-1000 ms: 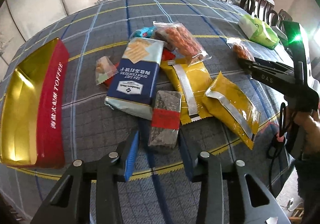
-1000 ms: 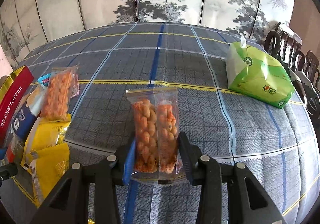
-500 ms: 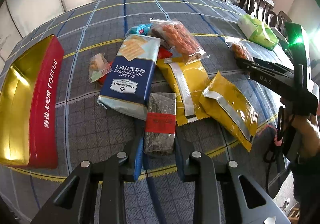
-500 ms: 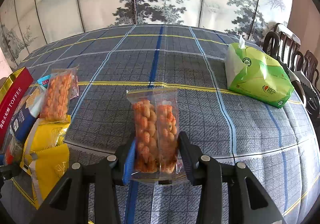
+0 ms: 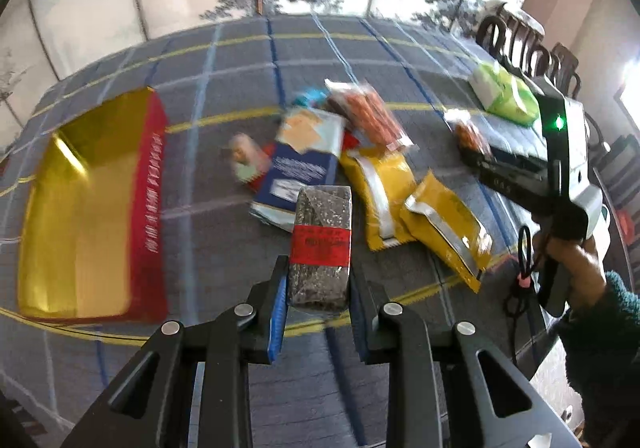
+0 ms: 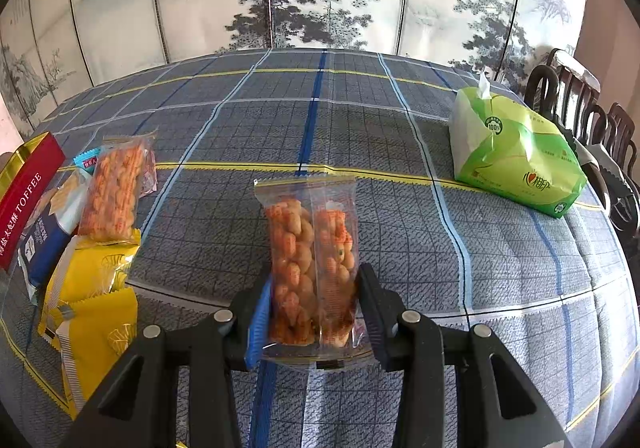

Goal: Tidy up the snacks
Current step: 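Grasp the grey packet with red band with the left tool while right holds the peanut bag, then carry the grey packet into the gold tin and open the left tool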

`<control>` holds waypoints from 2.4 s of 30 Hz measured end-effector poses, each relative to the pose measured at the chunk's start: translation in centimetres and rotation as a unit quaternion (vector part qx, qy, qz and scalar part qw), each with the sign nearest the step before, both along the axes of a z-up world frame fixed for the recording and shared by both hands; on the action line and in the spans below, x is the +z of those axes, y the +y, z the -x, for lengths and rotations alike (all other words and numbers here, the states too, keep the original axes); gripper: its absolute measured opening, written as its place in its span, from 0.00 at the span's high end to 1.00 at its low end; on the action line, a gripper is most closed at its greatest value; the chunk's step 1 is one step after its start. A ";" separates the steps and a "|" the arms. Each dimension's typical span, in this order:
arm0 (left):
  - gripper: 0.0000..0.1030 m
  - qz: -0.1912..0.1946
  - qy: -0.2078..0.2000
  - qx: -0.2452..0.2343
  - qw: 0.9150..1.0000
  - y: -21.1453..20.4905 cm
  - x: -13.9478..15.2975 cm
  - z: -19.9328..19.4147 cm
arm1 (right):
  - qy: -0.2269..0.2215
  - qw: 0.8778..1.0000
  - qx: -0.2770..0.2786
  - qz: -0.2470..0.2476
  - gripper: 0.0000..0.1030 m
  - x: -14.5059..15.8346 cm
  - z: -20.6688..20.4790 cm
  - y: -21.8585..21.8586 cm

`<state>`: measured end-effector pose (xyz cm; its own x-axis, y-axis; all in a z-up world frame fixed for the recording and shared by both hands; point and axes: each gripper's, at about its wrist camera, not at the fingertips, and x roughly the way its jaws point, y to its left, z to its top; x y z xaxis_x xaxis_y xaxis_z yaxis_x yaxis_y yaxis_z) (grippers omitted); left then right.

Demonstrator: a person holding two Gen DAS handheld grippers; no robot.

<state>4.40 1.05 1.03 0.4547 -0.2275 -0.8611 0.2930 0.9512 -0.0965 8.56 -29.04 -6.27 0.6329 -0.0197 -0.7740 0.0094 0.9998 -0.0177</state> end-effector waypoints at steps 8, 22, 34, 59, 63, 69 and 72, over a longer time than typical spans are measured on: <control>0.77 -0.033 -0.026 0.071 0.997 6.5 1.3 -2.0 | 0.004 1.000 0.000 0.005 0.59 0.2 -0.1 0.0; 0.77 -0.070 0.015 0.162 0.984 17.0 -2.4 -4.1 | 0.065 0.998 -0.003 0.005 0.59 0.9 -2.1 -0.4; 0.77 -0.085 0.029 0.169 0.981 19.6 -3.9 -4.1 | 0.101 0.994 -0.031 0.018 0.60 1.1 -3.2 0.4; 0.74 -0.102 0.018 0.171 0.980 21.4 -4.2 -3.8 | 0.091 0.989 -0.109 0.033 0.61 1.2 -1.8 2.1; 0.71 -0.095 0.011 0.171 0.981 21.6 -3.8 -3.9 | 0.074 0.989 -0.123 0.028 0.61 2.5 -1.1 2.0; 0.49 -0.072 -0.003 0.164 0.984 21.1 -3.0 -3.4 | 0.039 0.993 -0.114 0.018 0.61 6.0 -0.3 3.7; 0.47 -0.066 -0.017 0.162 0.984 20.5 -2.2 -2.9 | 0.026 0.995 -0.094 0.009 0.61 7.5 0.1 5.7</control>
<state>7.35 21.54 -1.12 0.5140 0.0474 -0.8565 -0.0269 0.9989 0.0391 8.41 -23.29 1.27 0.5763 -0.1483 -0.8037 0.1940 0.9801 -0.0418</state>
